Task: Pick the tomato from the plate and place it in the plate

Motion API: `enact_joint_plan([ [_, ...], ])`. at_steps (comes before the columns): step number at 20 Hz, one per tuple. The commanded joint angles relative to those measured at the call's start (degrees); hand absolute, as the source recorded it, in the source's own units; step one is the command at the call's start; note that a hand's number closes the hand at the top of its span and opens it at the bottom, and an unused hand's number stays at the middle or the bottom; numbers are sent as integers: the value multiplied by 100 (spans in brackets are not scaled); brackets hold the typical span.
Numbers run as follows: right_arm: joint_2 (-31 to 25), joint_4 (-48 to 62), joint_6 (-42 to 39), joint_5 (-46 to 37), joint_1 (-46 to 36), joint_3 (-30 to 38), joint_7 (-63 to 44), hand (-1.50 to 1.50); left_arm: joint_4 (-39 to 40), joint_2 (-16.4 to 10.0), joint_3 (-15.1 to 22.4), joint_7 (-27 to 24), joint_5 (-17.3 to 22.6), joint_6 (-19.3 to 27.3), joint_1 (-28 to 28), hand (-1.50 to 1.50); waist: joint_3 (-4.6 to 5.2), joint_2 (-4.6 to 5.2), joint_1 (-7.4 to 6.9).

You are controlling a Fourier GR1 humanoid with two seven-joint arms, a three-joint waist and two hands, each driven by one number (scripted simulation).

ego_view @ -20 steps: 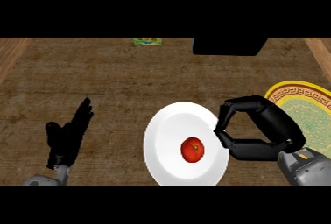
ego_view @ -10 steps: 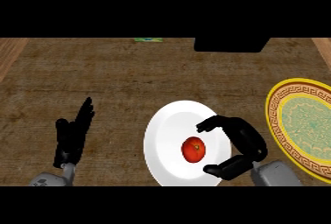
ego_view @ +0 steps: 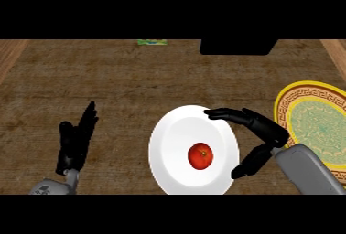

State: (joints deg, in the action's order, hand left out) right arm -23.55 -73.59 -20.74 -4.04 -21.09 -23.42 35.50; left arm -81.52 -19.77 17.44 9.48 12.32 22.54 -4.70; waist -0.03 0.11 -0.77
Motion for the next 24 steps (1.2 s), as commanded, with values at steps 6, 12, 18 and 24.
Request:
enact_joint_plan([
  [6,-561,-118,-710,-1127,-796,-531,-798,-150,-241,-26,-32,257,-138,-21,50,0,4,-25,22],
  [12,-107,-285,-1243,-1532,-962,-777,-1611,-150,-104,101,-220,51,-161,-192,194,0,5,-16,50],
  [18,273,-157,-1550,-2132,-946,-526,-1634,-150,-9,403,-353,125,-532,-169,12,0,3,-12,64],
  [24,621,220,-1634,-2728,-859,-299,-1264,-150,-125,517,-600,228,-650,-400,150,0,2,-12,57],
])
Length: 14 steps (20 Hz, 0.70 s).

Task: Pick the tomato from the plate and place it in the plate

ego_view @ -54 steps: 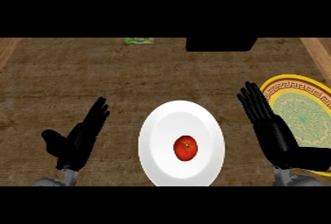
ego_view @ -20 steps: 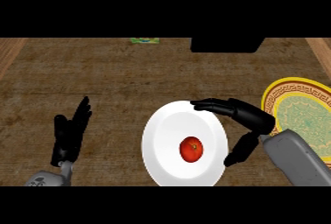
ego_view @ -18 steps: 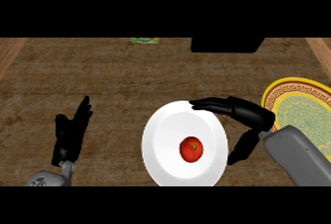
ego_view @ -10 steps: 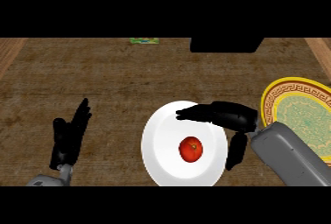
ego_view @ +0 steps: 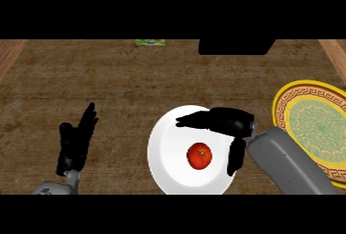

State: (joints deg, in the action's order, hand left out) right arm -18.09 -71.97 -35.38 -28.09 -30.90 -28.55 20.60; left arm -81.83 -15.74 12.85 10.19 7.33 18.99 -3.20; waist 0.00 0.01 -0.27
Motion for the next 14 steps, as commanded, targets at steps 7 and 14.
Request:
enact_joint_plan([
  [7,674,249,-124,-910,154,214,195,-150,-67,103,-346,158,-326,-413,45,0,0,0,8],
  [14,954,33,-306,-1287,411,237,0,-150,-110,67,-799,170,-188,-789,15,0,0,-4,19],
])
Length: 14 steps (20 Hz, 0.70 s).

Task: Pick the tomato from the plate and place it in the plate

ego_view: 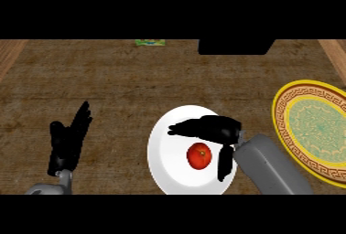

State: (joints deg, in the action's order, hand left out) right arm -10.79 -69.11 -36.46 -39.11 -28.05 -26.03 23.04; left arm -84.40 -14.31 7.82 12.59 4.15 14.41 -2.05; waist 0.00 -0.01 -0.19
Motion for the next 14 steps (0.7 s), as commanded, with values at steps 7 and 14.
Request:
enact_joint_plan([
  [7,330,1130,685,-852,-339,-46,1010,150,527,401,-198,-48,-287,-50,-497,0,-1,17,-15],
  [14,433,194,789,-1027,100,230,816,150,-15,190,-440,202,-249,-415,-156,0,0,-3,14],
])
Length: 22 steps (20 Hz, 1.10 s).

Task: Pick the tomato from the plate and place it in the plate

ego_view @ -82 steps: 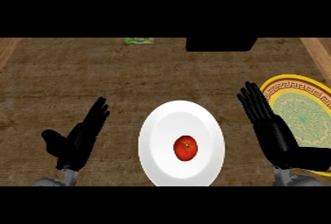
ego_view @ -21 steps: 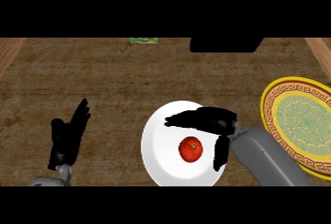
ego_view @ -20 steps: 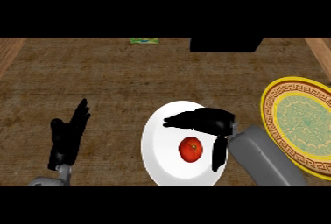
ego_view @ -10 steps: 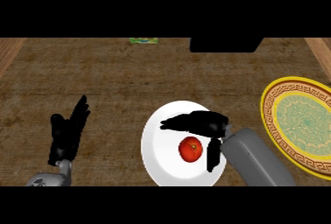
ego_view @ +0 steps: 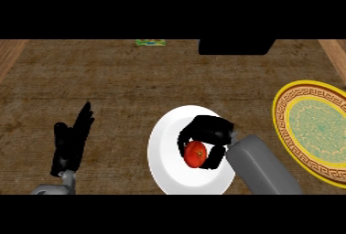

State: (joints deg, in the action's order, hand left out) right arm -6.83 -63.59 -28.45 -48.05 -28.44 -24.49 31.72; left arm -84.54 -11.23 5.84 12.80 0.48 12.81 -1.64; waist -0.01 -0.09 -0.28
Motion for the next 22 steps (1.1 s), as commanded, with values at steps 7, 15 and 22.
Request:
enact_joint_plan([
  [7,-60,-367,1320,-374,523,1074,-1454,150,27,102,-72,-40,-94,57,128,0,6,-44,242],
  [15,-726,-2436,2073,-647,1514,1968,-2900,150,106,-44,-314,-105,23,-33,100,0,12,-74,356],
  [22,-688,-4669,2366,-365,2188,2856,-3681,150,20,98,-220,15,31,-20,118,0,8,-50,301],
])
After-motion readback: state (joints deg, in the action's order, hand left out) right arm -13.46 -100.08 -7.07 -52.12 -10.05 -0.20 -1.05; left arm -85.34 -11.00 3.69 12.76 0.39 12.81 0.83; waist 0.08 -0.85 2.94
